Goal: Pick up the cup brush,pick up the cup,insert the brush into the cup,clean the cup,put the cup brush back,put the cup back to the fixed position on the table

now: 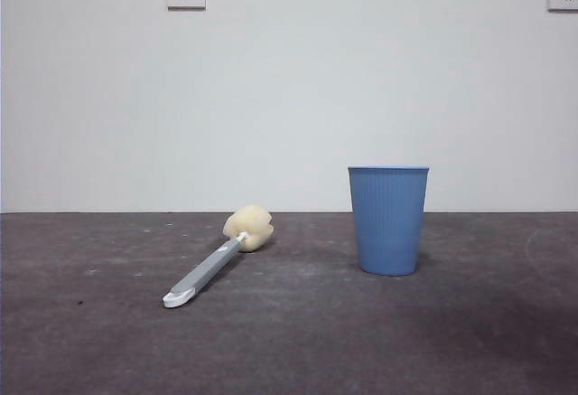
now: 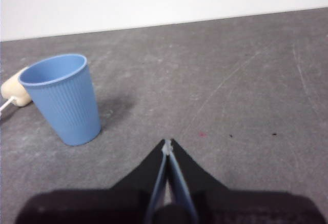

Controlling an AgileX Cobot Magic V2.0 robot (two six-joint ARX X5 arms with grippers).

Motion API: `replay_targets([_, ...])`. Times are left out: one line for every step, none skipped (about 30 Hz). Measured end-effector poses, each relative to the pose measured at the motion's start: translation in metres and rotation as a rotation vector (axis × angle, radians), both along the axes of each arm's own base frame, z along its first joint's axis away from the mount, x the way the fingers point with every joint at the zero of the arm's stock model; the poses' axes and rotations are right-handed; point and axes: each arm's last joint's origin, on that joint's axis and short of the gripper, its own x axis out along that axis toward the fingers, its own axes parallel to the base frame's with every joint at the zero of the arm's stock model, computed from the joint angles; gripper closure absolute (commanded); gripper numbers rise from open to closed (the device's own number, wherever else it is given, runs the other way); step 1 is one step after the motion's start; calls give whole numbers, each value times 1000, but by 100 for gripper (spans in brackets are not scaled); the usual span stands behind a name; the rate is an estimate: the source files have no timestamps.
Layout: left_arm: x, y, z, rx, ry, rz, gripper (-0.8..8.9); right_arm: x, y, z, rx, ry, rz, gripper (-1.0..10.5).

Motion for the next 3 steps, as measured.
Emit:
replay_targets([0,0,0,0,0,0,816,0,0,0,3,0,-1,946])
replay_targets([0,0,0,0,0,0,816,0,0,0,7,-1,0,946])
replay_targets([0,0,0,0,0,0,816,0,0,0,7,-1,-2,946])
